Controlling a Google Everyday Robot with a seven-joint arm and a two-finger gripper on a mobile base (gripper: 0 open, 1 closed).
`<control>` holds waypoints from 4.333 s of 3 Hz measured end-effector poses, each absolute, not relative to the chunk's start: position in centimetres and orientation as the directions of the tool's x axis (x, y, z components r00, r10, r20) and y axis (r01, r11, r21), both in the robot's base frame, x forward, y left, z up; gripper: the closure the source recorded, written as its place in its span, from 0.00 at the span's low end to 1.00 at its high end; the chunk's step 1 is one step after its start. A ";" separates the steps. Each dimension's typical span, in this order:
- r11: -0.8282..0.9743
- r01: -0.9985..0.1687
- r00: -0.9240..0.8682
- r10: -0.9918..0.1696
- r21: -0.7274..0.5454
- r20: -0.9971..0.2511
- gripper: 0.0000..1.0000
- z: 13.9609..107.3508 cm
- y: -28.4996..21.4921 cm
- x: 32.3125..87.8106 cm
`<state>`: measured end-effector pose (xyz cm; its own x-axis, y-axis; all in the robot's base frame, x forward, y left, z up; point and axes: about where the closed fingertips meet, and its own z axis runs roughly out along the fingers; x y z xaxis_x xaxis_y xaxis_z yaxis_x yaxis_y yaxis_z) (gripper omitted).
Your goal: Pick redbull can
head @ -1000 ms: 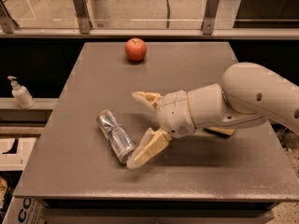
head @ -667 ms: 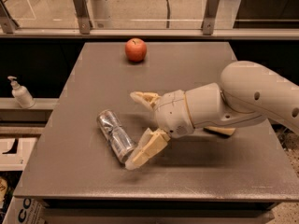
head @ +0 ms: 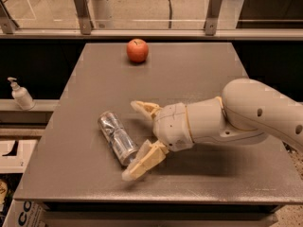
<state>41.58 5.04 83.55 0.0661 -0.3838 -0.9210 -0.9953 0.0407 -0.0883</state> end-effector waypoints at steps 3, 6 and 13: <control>0.138 -0.987 0.033 -0.290 -0.076 -0.956 0.41 83.0 6.1 40.6; 0.201 -0.978 0.007 -0.240 -0.056 -0.971 1.00 83.8 6.3 40.3; 0.267 -0.956 0.147 0.079 -0.121 -0.986 1.00 93.4 -0.3 43.2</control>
Offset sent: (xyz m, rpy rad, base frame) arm -0.0077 0.0085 -0.0085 0.1113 -0.0094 -0.0994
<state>43.23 -0.26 93.40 0.1467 0.0790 -0.9860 -0.9562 0.2667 -0.1209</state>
